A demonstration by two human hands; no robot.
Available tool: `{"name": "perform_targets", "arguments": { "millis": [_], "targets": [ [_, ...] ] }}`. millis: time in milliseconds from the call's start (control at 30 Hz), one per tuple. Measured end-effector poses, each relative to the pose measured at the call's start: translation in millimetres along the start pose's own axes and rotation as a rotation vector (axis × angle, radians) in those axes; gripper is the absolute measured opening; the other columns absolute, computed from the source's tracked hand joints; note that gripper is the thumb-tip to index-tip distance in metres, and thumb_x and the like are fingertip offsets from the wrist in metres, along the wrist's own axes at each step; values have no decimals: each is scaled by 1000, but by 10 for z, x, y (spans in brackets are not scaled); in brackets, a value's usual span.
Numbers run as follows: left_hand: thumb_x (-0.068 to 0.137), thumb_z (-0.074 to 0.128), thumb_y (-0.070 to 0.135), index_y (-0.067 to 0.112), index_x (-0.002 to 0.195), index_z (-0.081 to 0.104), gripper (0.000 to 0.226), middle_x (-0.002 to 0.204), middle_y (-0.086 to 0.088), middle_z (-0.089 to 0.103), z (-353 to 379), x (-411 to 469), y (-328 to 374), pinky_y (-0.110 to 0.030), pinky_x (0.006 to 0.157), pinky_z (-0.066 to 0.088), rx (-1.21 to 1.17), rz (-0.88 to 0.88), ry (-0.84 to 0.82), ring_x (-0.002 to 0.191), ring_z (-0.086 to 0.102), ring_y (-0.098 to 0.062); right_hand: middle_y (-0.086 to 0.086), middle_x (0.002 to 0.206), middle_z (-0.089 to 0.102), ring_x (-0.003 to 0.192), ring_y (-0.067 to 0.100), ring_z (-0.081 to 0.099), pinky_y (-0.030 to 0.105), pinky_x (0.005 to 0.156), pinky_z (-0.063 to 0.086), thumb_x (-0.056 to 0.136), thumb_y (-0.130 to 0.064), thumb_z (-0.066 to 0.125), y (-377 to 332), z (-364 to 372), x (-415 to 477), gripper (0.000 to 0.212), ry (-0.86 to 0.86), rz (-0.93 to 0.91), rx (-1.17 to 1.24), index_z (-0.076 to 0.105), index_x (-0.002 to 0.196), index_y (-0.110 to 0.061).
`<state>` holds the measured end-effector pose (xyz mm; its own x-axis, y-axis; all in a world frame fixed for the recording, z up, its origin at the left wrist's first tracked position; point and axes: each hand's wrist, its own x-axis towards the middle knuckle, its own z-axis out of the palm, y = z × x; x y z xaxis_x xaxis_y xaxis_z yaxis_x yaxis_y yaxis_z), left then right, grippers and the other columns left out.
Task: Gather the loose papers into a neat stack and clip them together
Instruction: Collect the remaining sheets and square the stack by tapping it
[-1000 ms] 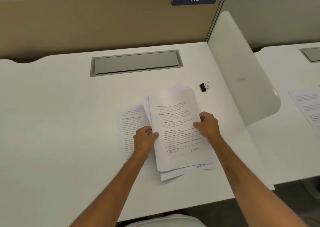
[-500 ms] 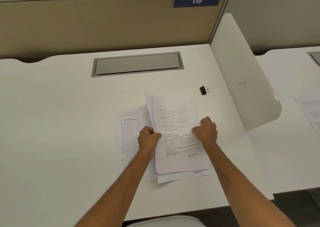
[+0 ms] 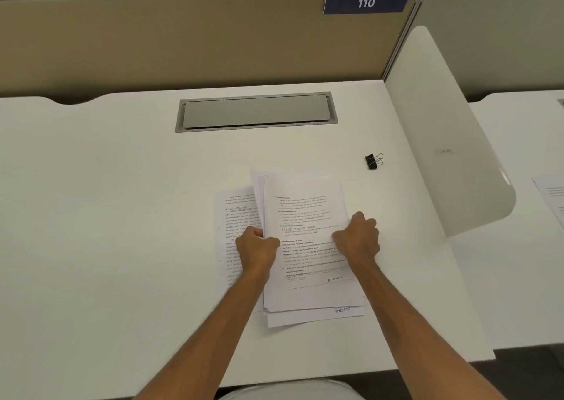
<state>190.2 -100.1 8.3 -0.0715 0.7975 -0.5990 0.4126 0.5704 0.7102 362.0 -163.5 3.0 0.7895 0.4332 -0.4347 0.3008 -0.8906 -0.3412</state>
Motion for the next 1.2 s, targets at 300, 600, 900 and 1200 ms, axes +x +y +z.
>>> {"name": "perform_targets", "arguments": {
  "millis": [300, 600, 900, 1200],
  "targets": [
    [78, 74, 0, 14, 79, 46, 30, 96, -13, 65, 0, 32, 6, -48, 82, 59, -91, -69, -29, 78, 60, -23, 15, 122, 57, 115, 36, 56, 51, 96, 50, 82, -8, 65, -67, 55, -91, 39, 18, 17, 44, 54, 119, -5],
    [76, 74, -2, 12, 83, 45, 32, 97, -11, 61, 9, 26, 72, -34, 64, 54, -113, -78, -7, 73, 57, -20, 15, 127, 52, 121, 35, 51, 52, 99, 46, 85, -11, 65, -98, 76, -138, 41, 39, 28, 8, 51, 124, -7],
    [84, 66, -4, 10, 105, 57, 27, 100, -5, 62, -169, 145, -1, -23, 55, 47, -65, -24, 22, 84, 63, -25, 11, 123, 56, 114, 34, 57, 49, 99, 46, 81, -12, 66, -169, 129, -221, 37, -10, -23, 51, 55, 117, -10],
    [83, 70, 16, 10, 127, 58, 47, 127, -17, 47, -646, 441, -144, -48, 92, 52, 391, 19, 208, 122, 44, -36, 12, 130, 45, 124, 31, 44, 50, 96, 49, 85, -13, 63, -496, 421, -494, 42, -109, -114, 18, 53, 125, -12]
  ]
}}
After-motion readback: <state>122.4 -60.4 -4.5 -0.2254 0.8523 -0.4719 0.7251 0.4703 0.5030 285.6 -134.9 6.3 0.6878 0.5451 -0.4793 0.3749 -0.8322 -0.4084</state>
